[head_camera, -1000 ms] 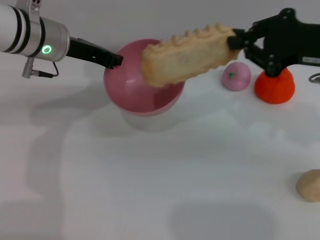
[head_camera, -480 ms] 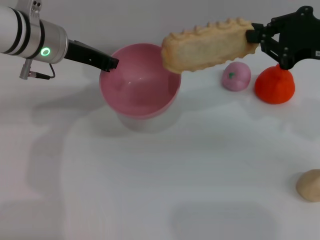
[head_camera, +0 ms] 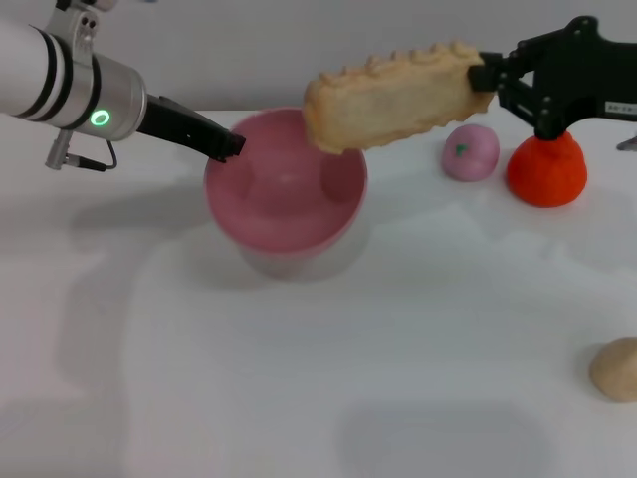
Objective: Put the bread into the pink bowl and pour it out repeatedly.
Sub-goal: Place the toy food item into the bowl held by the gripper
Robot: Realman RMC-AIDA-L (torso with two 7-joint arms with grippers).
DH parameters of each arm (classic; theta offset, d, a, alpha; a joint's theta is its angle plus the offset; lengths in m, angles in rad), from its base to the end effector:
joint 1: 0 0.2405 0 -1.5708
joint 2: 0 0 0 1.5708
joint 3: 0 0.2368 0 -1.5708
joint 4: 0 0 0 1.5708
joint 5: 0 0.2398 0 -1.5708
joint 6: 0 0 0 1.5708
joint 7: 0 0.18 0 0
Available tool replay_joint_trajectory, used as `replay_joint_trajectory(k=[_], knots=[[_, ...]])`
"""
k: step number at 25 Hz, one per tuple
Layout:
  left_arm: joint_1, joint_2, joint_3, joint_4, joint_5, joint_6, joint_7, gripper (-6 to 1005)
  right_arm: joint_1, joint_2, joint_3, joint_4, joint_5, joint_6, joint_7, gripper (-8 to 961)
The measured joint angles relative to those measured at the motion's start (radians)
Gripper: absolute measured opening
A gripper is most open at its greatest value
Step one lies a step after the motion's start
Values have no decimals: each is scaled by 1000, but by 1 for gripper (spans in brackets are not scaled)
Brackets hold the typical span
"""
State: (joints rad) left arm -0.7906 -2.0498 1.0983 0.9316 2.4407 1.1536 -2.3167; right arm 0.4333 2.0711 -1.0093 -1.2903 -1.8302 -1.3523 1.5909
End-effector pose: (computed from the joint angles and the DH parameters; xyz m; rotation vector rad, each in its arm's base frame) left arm -0.1769 0.4702 -0.0139 -2.4774 -0.8886 0.0296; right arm 0.1524 0.4084 0.0623 -2.5391 0.1336 0.5195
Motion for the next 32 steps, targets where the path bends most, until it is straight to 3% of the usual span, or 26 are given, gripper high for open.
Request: replay_joint_trajectory(k=[11,32], knots=[[-12,-4,45,6,-7,-15,4,43,77,1,-19,145,-38,1,21,45],[-32,-8,76,-5,-8,-39,5,43,133,-4,-34,258,-72,8,30,43]])
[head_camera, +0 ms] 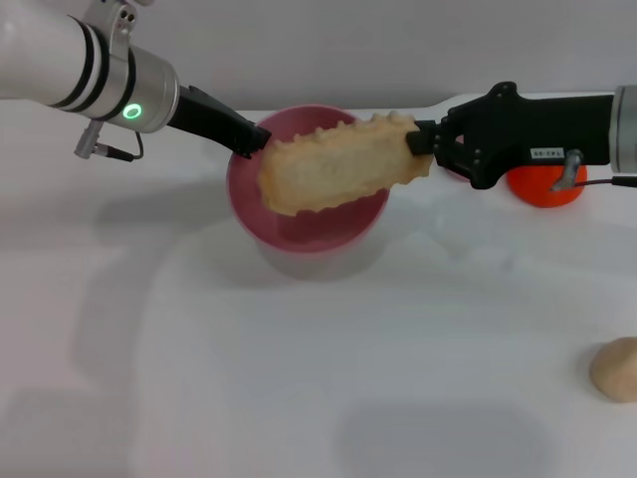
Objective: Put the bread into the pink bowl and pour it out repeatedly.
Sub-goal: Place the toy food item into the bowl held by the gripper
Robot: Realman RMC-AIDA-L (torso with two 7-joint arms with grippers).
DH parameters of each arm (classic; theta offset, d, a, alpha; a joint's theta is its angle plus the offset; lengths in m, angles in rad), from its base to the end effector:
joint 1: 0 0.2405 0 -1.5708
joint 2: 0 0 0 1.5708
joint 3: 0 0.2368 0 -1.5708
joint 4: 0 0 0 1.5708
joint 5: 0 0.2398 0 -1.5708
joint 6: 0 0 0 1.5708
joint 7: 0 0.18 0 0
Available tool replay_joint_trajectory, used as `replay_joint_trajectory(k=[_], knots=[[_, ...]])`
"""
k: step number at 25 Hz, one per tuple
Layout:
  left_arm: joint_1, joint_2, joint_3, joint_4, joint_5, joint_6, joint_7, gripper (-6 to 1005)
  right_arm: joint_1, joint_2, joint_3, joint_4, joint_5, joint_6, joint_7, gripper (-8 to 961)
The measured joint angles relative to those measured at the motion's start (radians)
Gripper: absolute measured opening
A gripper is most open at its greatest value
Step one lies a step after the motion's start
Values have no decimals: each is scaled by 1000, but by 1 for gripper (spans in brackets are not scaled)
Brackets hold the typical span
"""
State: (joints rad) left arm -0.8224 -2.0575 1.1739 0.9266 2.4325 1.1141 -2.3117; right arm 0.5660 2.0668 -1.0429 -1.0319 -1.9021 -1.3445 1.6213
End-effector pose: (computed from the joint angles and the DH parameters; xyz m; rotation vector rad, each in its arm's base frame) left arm -0.1556 0.4734 -0.0295 -2.5173 -0.7817 0.0553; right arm 0.1614 0.4177 0.0036 -2.7055 0.3078 0.4832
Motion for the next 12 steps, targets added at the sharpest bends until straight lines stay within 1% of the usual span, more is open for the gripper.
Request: replay_joint_trajectory(k=[12], knots=[[0,-1,31,-11,-14,-18,0,47,36,-1,0,49,-7,15,0,44]])
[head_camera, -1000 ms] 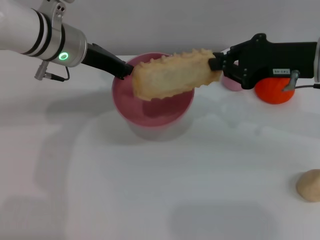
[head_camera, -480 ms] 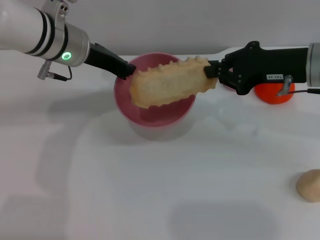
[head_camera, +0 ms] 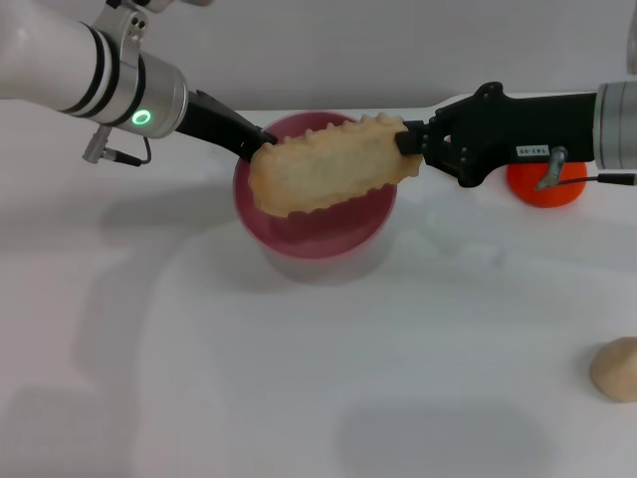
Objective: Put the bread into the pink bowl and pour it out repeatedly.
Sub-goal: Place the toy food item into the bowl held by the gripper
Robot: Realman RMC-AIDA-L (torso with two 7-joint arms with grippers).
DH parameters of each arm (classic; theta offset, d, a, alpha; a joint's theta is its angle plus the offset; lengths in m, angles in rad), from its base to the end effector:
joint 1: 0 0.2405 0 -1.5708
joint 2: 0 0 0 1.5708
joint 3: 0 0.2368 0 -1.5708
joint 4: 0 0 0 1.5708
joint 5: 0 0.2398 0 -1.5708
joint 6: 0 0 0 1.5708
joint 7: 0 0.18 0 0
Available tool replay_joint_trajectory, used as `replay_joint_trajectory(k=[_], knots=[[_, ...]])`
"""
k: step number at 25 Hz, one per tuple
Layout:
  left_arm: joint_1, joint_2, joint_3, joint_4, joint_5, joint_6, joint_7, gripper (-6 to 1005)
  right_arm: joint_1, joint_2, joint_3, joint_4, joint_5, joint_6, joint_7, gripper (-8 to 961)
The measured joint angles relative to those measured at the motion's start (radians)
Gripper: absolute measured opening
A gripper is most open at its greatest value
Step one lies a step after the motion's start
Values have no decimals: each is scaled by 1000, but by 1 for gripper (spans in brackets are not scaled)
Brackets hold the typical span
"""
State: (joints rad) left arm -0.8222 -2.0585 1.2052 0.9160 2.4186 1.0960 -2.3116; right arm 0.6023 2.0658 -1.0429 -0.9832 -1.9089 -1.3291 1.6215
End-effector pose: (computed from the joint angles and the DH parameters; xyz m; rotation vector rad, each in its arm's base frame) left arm -0.1543 0.4720 -0.0368 -2.5287 -0.7686 0.0618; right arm 0.1582 0.4227 -0.0046 -2.7193 0.3228 0.4812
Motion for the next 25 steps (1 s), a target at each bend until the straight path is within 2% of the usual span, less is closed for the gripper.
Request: replay_joint_trajectory(k=[14,25], knots=[[-3,0,2,-3,0,3,0,54,3,1,-9,12,-8,-1,13,44],[-7,0,8,-4,1,2,0,60,11,2,-8,0,-44,39,76,177]])
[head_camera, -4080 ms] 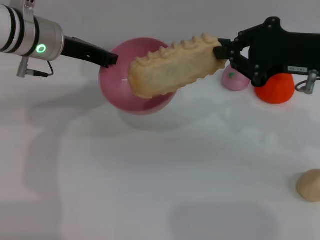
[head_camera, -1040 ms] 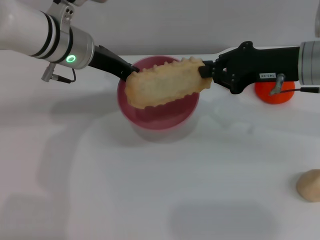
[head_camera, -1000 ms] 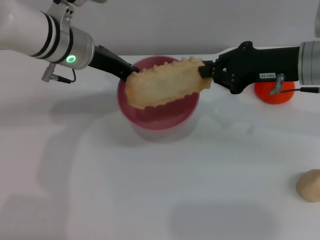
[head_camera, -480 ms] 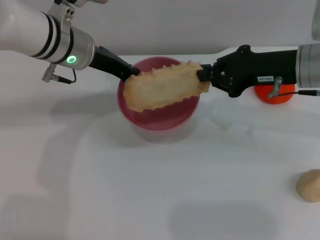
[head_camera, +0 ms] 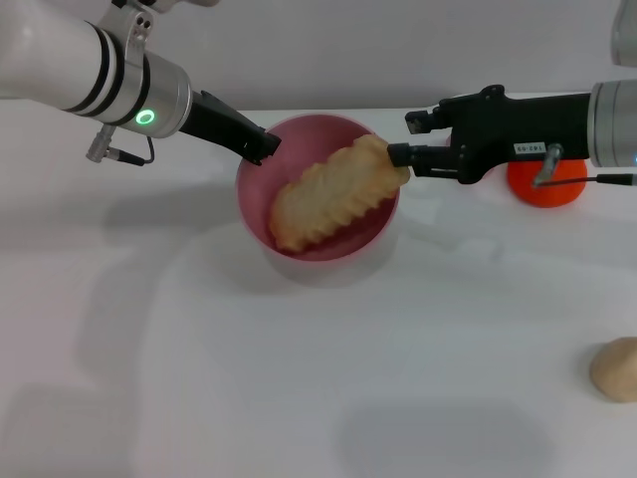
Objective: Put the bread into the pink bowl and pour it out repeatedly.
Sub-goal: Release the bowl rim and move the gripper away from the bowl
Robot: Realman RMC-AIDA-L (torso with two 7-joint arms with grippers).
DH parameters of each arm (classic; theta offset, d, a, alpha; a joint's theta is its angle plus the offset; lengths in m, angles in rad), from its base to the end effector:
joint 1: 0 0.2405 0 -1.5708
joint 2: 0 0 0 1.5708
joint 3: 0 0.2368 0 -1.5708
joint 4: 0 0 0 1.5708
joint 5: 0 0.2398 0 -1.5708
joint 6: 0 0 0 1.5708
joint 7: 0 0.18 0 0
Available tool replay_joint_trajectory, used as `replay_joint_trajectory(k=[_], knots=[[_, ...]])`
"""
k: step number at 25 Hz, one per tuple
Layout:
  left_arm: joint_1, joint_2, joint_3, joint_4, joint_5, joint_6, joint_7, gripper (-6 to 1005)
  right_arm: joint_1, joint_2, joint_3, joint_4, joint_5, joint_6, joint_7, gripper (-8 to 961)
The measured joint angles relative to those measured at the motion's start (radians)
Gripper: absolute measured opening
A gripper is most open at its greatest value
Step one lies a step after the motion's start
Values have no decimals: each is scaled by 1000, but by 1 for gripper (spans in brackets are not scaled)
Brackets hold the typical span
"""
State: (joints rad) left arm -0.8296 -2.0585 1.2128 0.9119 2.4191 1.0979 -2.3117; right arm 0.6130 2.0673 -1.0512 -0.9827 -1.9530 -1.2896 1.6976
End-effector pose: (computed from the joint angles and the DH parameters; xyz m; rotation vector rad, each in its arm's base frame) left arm -0.1518 0.4716 -0.0390 -2.5382 -0.7586 0.0703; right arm 0.1616 0.4289 -0.0073 -2.6978 0.4103 0.4337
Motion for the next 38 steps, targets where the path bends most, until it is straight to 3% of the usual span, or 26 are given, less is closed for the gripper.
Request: replay_joint_trajectory(k=[5,7,14,16,22,28,38], knots=[[0,0,0,-1,0,-1,0,63,-9,5,-1,-25,-7,9,1,384],[2,0,0,-2,0,-3,0,64,-21,7,-1,-52,-2,12,1,551],[1,4,-9,-15,0,-14,-1,67,-60,11,-31,-110,153,60,-72,551],[2,4,-9,-15,0,-15,-3,68,-96,13,-46,-145,274,96,-139,551],[2,6,-9,-15,0,-6,-13,71,-235,14,-86,-184,847,133,-525,551],[-16,7,-9,-16,5,44,-47,75,-315,15,-117,-63,1239,122,-863,551],[-58,10,-11,-84,15,158,-145,80,-343,12,-115,227,1538,-40,-1200,551]])
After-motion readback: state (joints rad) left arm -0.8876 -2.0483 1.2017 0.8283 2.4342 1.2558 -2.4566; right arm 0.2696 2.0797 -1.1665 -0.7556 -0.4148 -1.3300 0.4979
